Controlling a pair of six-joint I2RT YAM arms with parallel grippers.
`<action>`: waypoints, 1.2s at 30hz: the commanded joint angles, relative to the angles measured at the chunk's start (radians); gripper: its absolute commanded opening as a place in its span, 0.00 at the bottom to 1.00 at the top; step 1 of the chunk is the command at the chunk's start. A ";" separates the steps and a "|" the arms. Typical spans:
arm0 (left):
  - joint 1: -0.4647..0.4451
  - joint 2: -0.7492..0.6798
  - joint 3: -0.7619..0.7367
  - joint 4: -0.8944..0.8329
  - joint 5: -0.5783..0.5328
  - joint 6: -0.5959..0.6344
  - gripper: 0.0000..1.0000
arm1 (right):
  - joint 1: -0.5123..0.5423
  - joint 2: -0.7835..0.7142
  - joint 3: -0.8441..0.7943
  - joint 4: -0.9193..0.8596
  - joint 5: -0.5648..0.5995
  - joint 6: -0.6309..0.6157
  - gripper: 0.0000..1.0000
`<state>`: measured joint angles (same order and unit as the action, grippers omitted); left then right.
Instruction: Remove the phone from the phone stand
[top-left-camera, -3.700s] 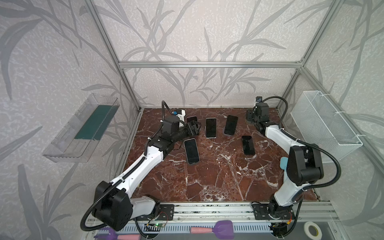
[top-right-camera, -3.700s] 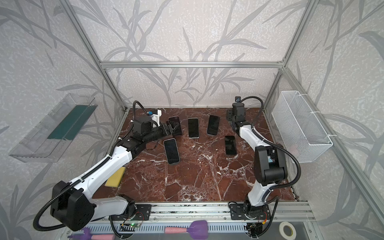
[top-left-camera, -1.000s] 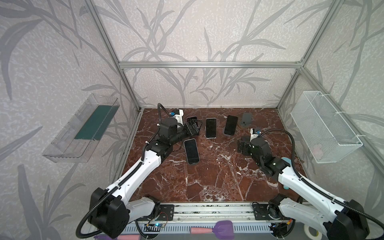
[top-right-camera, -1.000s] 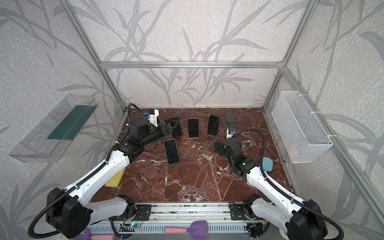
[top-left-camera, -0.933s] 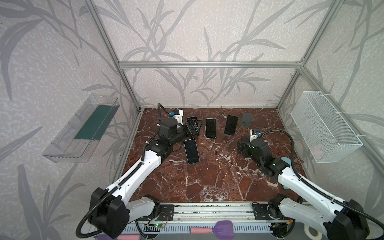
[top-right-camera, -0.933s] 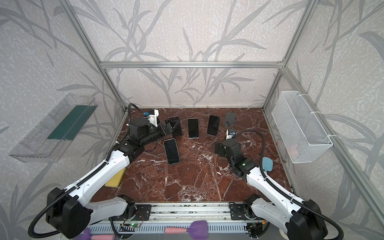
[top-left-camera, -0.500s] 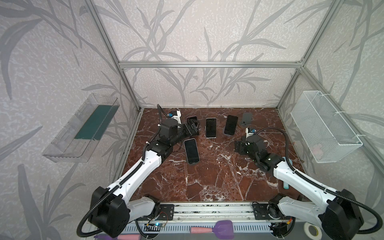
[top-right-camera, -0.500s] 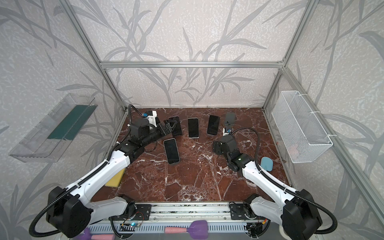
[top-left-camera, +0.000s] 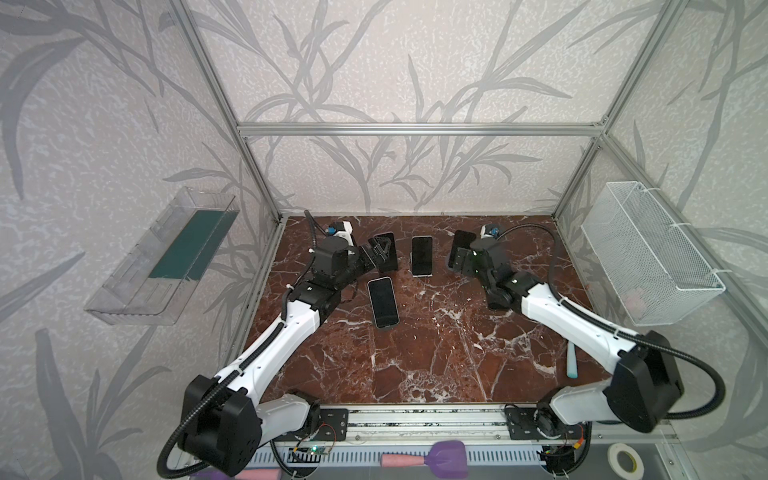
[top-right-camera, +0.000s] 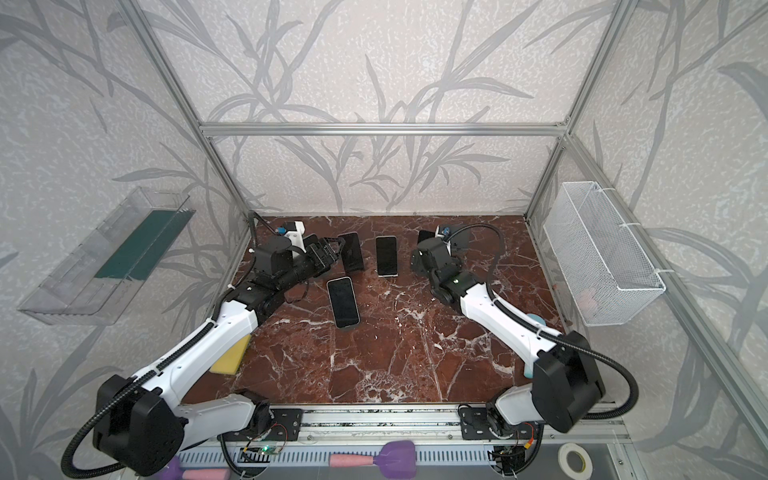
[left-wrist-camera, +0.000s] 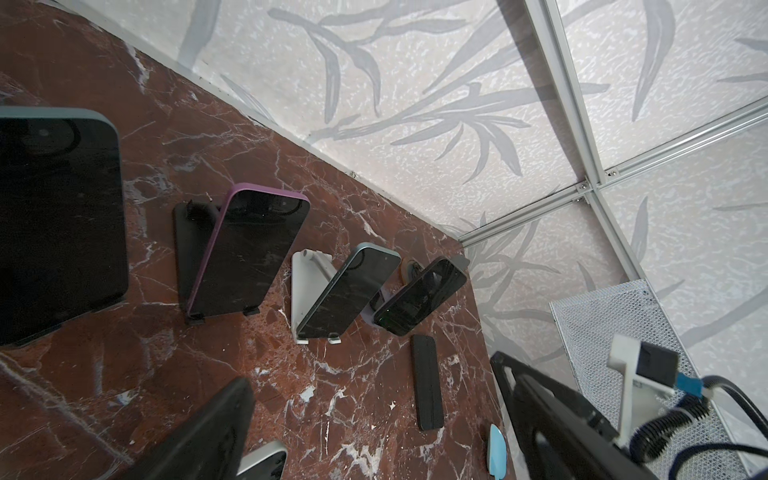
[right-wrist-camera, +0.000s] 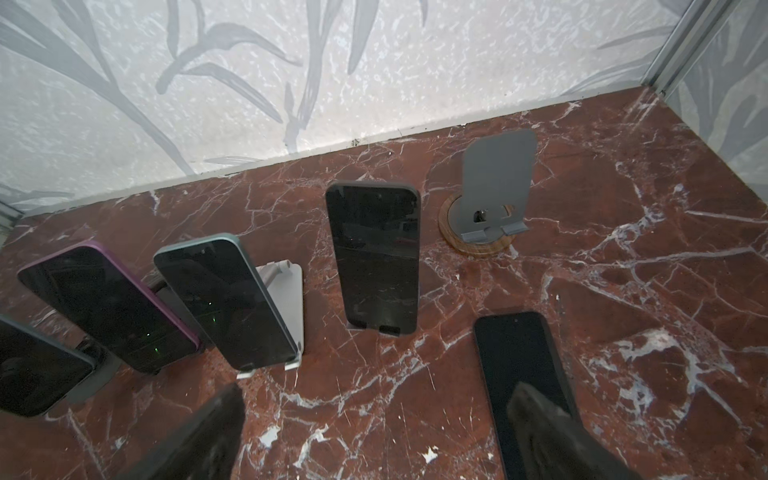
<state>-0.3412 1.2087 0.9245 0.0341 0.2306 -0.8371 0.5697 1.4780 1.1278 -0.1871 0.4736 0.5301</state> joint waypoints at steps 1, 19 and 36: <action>0.022 -0.002 -0.011 0.034 0.029 -0.024 0.96 | -0.003 0.103 0.134 -0.077 0.117 0.013 0.99; 0.120 0.041 -0.011 0.109 0.147 -0.086 0.94 | -0.040 0.439 0.540 -0.332 0.208 0.156 0.99; 0.120 0.062 -0.011 0.146 0.197 -0.112 0.93 | -0.091 0.587 0.645 -0.302 0.112 0.066 0.99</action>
<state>-0.2234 1.2610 0.9245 0.1486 0.4026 -0.9344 0.4801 2.0312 1.7393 -0.4919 0.6037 0.6132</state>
